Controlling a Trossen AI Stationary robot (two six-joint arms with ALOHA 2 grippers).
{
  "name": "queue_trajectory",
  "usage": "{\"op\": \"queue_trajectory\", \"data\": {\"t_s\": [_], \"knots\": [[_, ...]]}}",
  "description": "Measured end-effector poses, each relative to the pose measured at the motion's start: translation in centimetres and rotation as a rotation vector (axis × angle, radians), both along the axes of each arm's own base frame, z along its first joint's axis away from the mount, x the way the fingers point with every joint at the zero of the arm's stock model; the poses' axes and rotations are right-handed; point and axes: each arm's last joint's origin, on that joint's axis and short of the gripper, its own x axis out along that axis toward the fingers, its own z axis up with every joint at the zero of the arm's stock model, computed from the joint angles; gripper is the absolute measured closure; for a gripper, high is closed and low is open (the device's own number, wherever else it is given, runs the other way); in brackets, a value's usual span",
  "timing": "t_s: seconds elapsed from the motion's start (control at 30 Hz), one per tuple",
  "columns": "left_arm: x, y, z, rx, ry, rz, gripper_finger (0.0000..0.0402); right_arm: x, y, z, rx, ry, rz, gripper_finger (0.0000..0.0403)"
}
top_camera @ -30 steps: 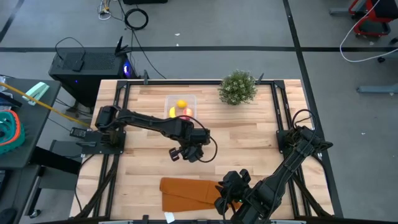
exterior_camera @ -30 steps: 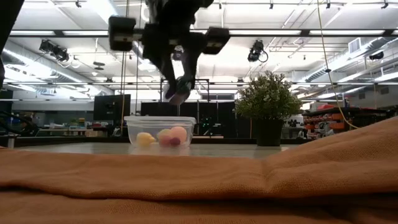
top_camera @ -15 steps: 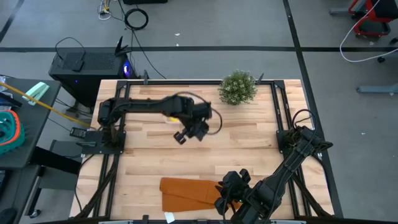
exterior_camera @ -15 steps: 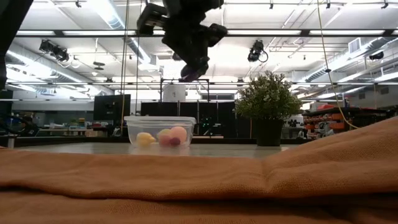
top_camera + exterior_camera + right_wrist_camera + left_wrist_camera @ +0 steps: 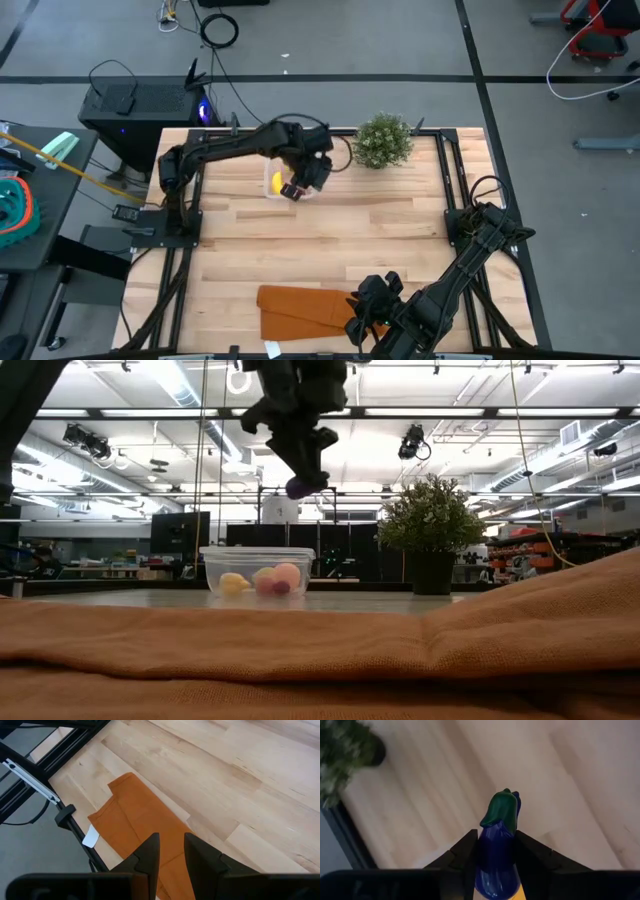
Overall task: Pick and placing Produce into tupperware
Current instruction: Put the eggplant into the container
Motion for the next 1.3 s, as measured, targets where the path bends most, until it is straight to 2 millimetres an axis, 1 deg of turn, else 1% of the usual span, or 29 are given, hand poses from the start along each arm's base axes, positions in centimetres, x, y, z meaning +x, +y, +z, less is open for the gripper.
{"op": "queue_trajectory", "data": {"t_s": [0.4,0.57,0.73,0.9,1.07,1.17,1.3], "knots": [[-2.3,6.3,0.0,-0.041,-0.001,0.304,0.0286,0.0,0.0,0.0,0.007,0.004,0.000,0.0308],[-3.8,8.6,-0.2,-0.096,0.014,0.494,0.0278,0.0,0.0,0.0,0.007,0.004,0.000,0.0308],[-5.4,10.4,-0.3,-0.165,0.047,0.710,0.0285,0.0,0.0,0.0,0.007,0.004,0.000,0.0308],[-6.5,11.0,-0.5,-0.225,0.099,0.880,0.0286,0.0,0.0,0.0,0.007,0.004,0.001,0.0308],[-6.4,10.8,-1.0,-0.283,0.103,1.045,0.0280,0.0,0.0,0.0,0.005,0.005,0.002,0.0308],[-6.4,10.5,-1.9,-0.311,0.120,1.130,0.0283,0.0,0.0,0.0,0.005,0.006,0.003,0.0308],[-6.4,10.1,-4.1,-0.342,0.153,1.231,0.0290,0.0,0.0,0.0,0.005,0.006,0.003,0.0308]]}}
